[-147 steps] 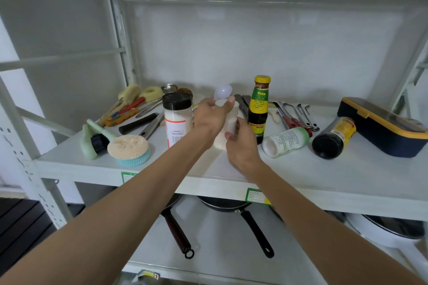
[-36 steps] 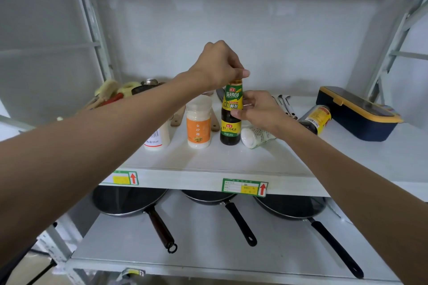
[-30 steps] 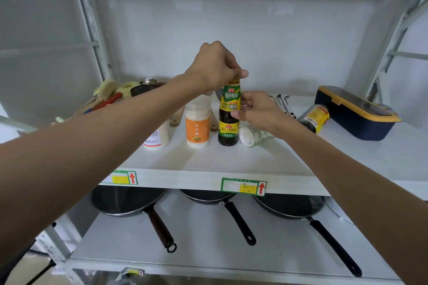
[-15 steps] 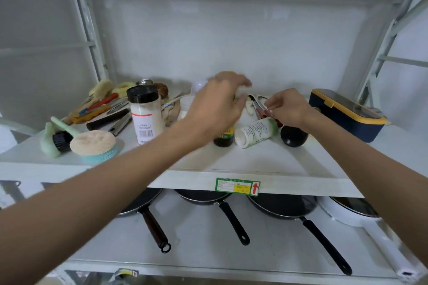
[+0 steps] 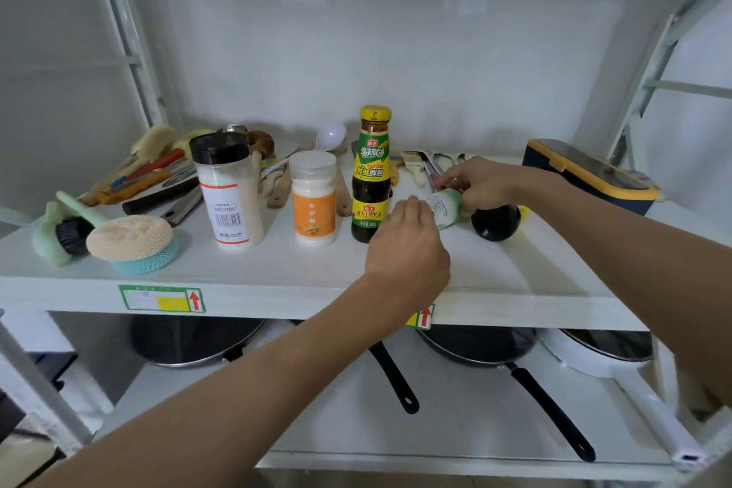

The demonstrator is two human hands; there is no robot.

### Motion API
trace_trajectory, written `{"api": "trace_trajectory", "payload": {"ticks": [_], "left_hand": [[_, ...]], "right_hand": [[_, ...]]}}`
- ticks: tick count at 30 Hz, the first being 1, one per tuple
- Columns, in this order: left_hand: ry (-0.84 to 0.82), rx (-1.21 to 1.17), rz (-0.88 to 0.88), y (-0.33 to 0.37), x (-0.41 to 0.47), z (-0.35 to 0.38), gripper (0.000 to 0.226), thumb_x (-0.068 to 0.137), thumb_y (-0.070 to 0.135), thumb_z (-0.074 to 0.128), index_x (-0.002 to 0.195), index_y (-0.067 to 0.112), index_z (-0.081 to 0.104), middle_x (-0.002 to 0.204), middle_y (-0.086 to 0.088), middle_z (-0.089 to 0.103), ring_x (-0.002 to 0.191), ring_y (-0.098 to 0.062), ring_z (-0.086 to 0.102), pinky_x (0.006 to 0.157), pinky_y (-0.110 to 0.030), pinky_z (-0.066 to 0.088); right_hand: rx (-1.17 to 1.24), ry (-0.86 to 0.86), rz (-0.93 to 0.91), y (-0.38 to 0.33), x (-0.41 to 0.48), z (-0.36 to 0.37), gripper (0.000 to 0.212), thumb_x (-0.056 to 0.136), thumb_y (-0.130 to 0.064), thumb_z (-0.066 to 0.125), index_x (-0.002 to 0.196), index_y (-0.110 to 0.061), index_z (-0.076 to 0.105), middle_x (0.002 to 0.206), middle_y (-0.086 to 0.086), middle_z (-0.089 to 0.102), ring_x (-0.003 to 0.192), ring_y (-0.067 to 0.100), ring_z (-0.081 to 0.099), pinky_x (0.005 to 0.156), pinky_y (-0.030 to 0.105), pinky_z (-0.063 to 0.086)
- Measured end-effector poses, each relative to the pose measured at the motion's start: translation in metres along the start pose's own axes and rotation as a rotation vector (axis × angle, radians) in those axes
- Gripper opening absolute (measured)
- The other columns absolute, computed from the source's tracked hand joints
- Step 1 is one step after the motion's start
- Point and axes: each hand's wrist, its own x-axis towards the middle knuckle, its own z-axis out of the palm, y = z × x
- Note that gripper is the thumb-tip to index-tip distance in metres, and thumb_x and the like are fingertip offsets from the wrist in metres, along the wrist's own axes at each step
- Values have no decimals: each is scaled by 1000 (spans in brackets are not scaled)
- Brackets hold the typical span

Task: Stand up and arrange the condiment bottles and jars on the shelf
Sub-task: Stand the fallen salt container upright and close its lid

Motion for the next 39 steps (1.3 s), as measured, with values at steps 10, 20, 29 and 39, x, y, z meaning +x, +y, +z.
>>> {"api": "trace_trajectory", "payload": {"ticks": [10,20,29,39], "left_hand": [[-72,-42,-42,9,2,3,61,97,20,38,148,-10,23,157,-21,23,144,-32,16,118,-35,15],[113,-504,-138,15,-4,10,38,91,5,46,127,-7,44,139,-16,35,131,-28,30,110,-31,34],[30,-1158,-636,26,0,-3,55,87,21,49,140,8,43,138,-8,49,126,-27,48,100,-31,44],[-91,-1335,-808,26,8,-19,47,89,8,51,135,11,41,110,-4,43,98,-24,42,85,-27,38]], "right_hand": [[-102,23,-16,-14,-1,-3,57,76,8,63,128,-16,63,118,7,52,87,19,54,62,22,41],[-20,57,13,-15,-3,-1,50,81,9,55,126,-12,65,88,-9,47,66,3,40,53,17,31],[9,28,65,-21,-2,-2,29,87,0,43,102,-9,66,85,4,56,73,22,50,62,28,42],[93,170,128,-20,1,-5,19,85,-2,47,66,-4,49,62,14,51,56,27,52,51,25,39]]}}
